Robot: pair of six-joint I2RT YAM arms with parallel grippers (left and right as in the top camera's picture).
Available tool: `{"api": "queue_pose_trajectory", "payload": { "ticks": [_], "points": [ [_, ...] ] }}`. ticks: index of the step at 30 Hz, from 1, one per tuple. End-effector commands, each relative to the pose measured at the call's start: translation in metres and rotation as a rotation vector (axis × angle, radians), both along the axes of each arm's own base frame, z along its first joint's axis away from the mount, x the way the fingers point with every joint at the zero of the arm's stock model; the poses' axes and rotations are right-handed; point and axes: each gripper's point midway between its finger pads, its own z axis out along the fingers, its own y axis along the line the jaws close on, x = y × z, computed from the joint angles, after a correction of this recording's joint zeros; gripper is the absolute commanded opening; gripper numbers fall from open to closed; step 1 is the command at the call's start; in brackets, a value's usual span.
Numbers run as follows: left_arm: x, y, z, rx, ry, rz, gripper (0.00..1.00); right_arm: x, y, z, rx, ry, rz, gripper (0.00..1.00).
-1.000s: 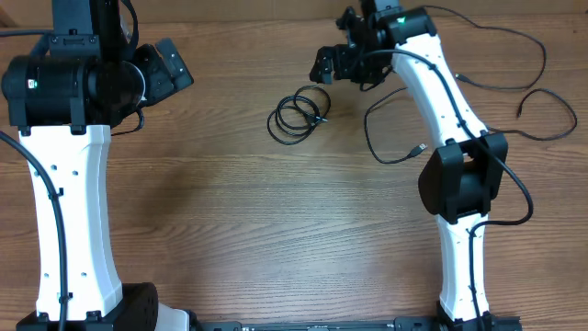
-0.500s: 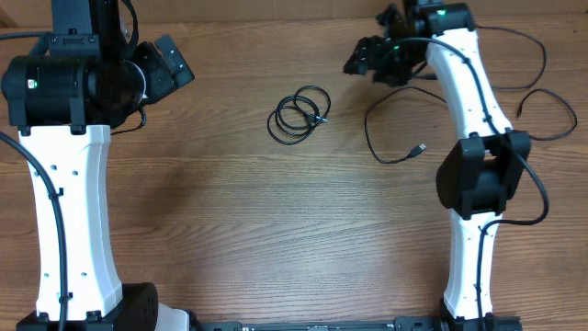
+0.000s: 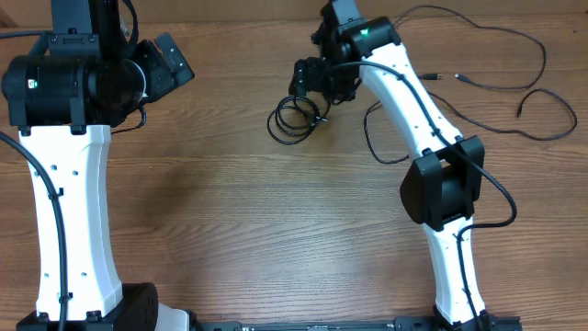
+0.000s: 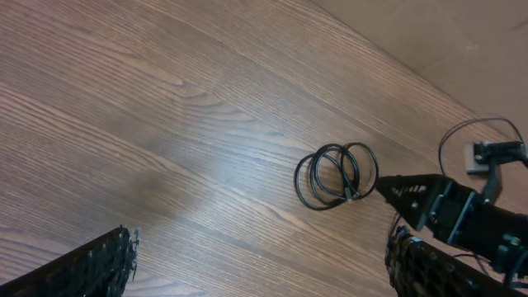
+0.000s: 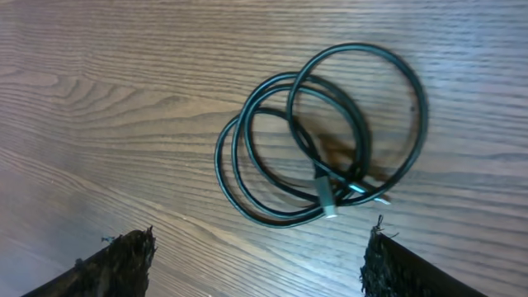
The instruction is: Untangle cables
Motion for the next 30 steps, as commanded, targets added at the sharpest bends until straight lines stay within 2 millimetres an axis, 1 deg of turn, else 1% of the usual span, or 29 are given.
{"api": "queue_pose_trajectory", "payload": {
  "ticks": [1,2,4,5,6,7,10,14,16,19,20,21,22,27,30],
  "points": [
    [0.001,-0.002,-0.004,-0.013,0.014,0.005,1.00,0.005,0.001,0.023,-0.040,-0.084,-0.024,0.80],
    [0.000,-0.002,-0.004,-0.013,0.016,0.004,1.00,0.007,-0.002,0.021,-0.075,-0.097,-0.033,0.78],
    [-0.001,-0.002,-0.005,-0.013,0.022,0.004,1.00,0.012,-0.010,0.014,-0.155,-0.125,-0.054,0.67],
    [-0.002,-0.002,-0.006,-0.014,0.028,0.004,0.99,0.014,-0.015,0.012,-0.189,-0.136,-0.065,0.63],
    [-0.005,-0.003,-0.008,-0.020,0.040,0.001,1.00,0.015,-0.016,0.008,-0.206,-0.139,-0.058,0.60],
    [-0.006,-0.004,-0.008,-0.024,0.047,-0.002,1.00,0.014,-0.015,0.007,-0.207,-0.139,-0.039,0.58],
    [-0.011,-0.006,-0.012,-0.033,0.073,-0.008,0.99,0.013,-0.016,0.002,-0.220,-0.134,-0.015,0.58],
    [-0.014,-0.006,-0.013,-0.033,0.086,-0.008,0.99,0.018,-0.014,0.000,-0.217,-0.160,0.010,0.52],
    [-0.014,-0.006,-0.013,-0.033,0.086,-0.008,1.00,0.018,-0.006,-0.005,-0.182,-0.157,0.023,0.49],
    [-0.014,-0.006,-0.013,-0.033,0.085,-0.008,1.00,0.009,0.006,-0.015,-0.128,-0.120,0.054,0.50],
    [-0.014,-0.006,-0.013,-0.033,0.086,-0.008,1.00,0.006,0.008,-0.019,-0.126,-0.110,0.071,0.53],
    [-0.015,-0.006,-0.014,-0.032,0.090,-0.008,1.00,0.003,0.008,-0.024,-0.136,-0.103,0.082,0.56],
    [-0.016,-0.006,-0.014,-0.032,0.093,-0.008,0.99,0.002,0.007,-0.027,-0.146,-0.101,0.086,0.56],
    [-0.016,-0.006,-0.014,-0.032,0.094,-0.007,1.00,0.001,0.010,-0.041,-0.164,-0.127,0.163,0.56],
    [-0.015,-0.006,-0.014,-0.031,0.091,-0.007,0.99,0.002,0.011,-0.048,-0.161,-0.134,0.163,0.45]
  ]
}}
